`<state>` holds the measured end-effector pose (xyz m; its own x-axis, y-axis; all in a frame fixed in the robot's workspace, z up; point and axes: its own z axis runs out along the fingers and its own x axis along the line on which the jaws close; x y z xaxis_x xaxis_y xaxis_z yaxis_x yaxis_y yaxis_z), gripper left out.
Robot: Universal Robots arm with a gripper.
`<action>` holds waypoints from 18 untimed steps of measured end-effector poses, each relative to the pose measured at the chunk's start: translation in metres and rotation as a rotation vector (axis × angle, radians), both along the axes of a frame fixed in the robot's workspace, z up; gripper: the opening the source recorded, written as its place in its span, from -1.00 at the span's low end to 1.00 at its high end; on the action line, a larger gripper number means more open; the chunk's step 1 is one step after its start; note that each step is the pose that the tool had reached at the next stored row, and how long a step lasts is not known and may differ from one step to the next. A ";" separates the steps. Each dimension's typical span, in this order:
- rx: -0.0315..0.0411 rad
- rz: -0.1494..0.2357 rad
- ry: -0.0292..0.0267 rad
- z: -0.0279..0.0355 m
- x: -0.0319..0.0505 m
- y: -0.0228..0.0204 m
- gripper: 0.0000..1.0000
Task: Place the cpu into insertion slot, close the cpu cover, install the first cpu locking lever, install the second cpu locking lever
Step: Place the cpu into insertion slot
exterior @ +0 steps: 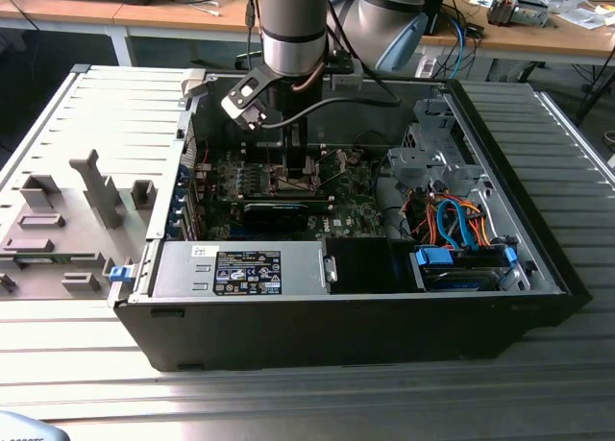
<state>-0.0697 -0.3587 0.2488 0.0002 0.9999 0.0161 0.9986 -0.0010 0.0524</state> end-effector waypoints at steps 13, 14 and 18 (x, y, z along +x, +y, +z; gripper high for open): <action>0.0000 0.000 0.0000 -0.0036 0.0000 0.0000 0.08; -0.0001 0.000 0.0000 -0.0040 0.0000 0.0000 0.08; 0.0003 0.000 -0.0002 -0.0049 -0.0001 0.0008 0.08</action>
